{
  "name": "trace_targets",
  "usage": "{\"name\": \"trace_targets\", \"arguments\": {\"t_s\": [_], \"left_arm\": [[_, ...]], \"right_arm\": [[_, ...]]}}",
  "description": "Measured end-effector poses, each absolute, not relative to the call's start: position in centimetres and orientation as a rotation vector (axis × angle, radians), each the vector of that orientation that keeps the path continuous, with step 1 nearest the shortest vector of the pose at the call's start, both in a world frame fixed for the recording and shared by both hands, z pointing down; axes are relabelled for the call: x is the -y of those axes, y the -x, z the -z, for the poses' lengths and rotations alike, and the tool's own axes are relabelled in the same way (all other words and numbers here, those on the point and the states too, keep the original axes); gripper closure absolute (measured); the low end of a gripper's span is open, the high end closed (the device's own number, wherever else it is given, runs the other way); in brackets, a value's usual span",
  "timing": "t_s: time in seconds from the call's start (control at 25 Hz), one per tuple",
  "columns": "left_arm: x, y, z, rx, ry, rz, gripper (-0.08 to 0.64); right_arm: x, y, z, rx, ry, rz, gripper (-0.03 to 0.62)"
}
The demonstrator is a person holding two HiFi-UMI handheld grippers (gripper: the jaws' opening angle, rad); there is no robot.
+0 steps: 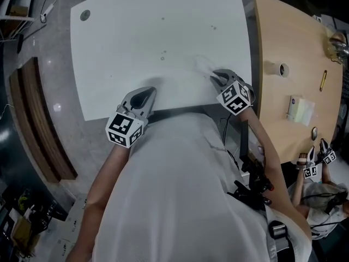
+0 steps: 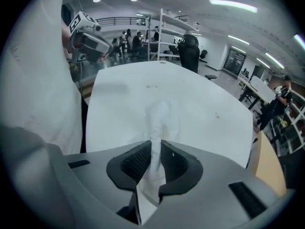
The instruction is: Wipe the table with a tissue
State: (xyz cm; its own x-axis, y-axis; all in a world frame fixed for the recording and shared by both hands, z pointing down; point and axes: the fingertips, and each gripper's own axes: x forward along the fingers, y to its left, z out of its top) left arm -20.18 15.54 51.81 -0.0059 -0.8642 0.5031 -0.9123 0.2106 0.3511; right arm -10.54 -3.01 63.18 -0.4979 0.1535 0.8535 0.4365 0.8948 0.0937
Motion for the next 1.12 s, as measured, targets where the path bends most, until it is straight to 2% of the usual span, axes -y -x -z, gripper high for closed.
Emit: {"name": "trace_targets", "arguments": {"t_s": [0.2,0.48,0.6,0.64,0.76,0.92,1.0,1.12], "left_arm": [[-15.5,20.2,-51.7,1.847,-1.666,-0.102,0.554],[-15.1,20.4,-51.4,1.850,-1.685,-0.098,0.554],[-15.7,20.8,-51.3,1.861,-1.674,-0.097,0.554],[-15.9,20.9,-51.4,1.863,-1.672,-0.097,0.554],[-16.1,21.2,-51.4,1.862,-1.672,-0.095,0.554],[-15.5,21.3,-51.4,1.848,-1.691,-0.099,0.554],[-15.3,21.1,-51.2,1.840,-1.705,-0.103,0.554],[-14.9,20.8,-50.9,1.831,-1.722,-0.105,0.554]], "right_arm": [[6.4,9.3,-63.0,1.815,0.433,0.744,0.526],[7.5,9.1,-65.3,1.443,0.472,0.967,0.526],[7.4,9.3,-65.2,1.476,0.488,0.943,0.526],[7.4,9.1,-65.0,1.515,0.483,0.909,0.519],[7.8,8.5,-63.8,1.645,0.441,0.790,0.435],[9.0,8.3,-61.1,1.855,0.306,0.597,0.430],[9.6,8.0,-60.5,1.962,0.125,0.321,0.431],[10.2,7.2,-61.0,2.067,-0.222,-0.360,0.430]]}}
